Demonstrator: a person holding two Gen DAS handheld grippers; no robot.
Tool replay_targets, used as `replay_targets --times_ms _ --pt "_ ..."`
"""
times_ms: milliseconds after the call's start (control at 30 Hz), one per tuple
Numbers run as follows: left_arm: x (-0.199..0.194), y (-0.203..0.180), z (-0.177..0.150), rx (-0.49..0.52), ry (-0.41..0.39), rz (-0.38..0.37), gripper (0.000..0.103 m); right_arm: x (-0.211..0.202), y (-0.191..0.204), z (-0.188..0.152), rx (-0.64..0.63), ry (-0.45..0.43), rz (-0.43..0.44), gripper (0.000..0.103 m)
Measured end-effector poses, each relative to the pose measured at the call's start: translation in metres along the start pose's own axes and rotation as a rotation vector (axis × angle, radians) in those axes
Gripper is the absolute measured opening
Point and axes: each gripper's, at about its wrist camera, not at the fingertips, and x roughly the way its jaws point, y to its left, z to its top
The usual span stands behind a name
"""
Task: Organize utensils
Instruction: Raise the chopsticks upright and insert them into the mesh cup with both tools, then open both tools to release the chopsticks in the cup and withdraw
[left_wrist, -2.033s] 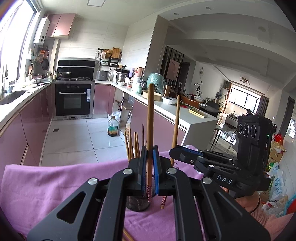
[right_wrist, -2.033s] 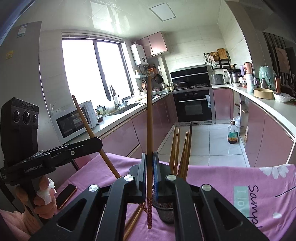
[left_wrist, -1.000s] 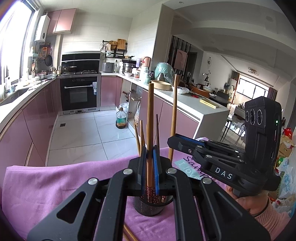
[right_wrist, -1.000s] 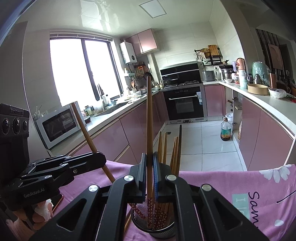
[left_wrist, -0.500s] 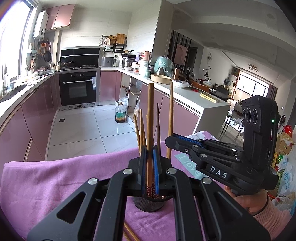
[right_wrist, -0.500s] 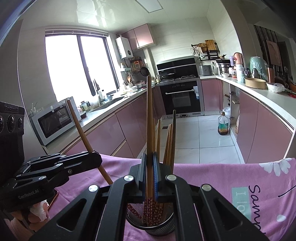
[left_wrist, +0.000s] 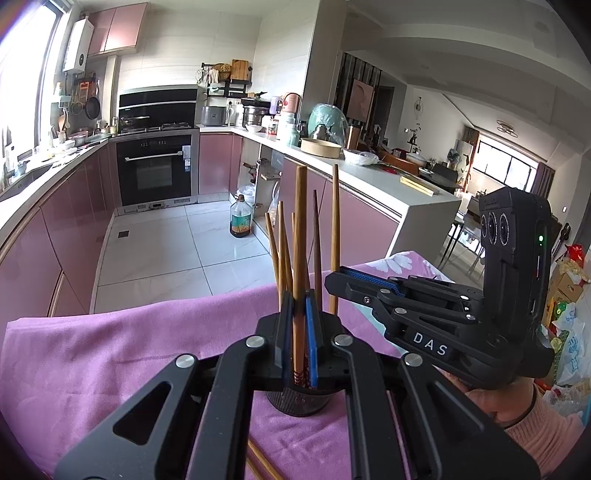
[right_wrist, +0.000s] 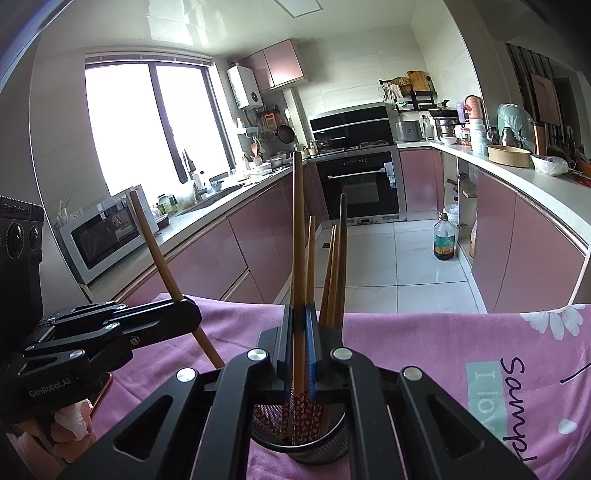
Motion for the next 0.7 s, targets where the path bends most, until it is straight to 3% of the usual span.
replay_targets --times_ms 700 --pt "0.051 0.019 0.003 -0.019 0.108 -0.018 0.007 0.022 -0.009 -0.009 0.022 0.074 -0.017 0.005"
